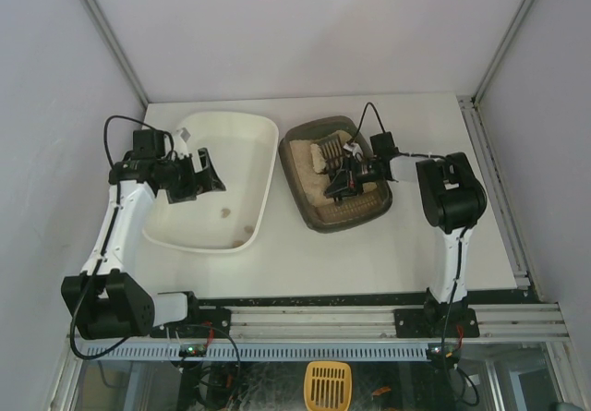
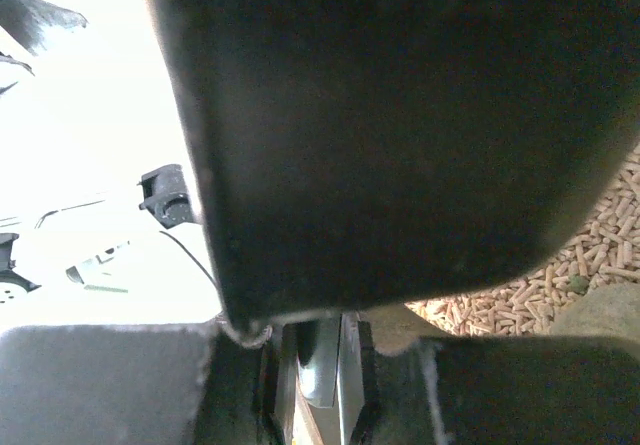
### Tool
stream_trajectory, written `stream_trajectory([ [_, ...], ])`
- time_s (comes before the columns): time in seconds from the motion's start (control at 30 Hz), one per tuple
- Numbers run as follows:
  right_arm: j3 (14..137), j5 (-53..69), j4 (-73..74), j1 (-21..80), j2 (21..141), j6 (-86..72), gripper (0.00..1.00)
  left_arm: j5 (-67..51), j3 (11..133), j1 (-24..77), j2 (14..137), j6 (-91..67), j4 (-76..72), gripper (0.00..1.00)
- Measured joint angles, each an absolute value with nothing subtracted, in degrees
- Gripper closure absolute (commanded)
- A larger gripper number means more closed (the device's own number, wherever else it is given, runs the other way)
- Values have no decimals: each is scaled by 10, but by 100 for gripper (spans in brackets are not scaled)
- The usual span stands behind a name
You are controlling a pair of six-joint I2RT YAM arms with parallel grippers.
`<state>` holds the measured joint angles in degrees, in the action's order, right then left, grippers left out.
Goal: Clean the litter box
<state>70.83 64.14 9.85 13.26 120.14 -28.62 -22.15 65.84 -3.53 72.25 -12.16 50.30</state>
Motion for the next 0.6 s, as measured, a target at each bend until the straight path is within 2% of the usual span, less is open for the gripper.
stream_trajectory([
  [0.3, 650, 660, -53, 124, 1182, -410, 100, -172, 704, -35, 713, -118, 539, 0],
  [0.6, 521, 704, -442, 122, 1147, -711, 100, -125, 756, -35, 653, -107, 556, 0],
])
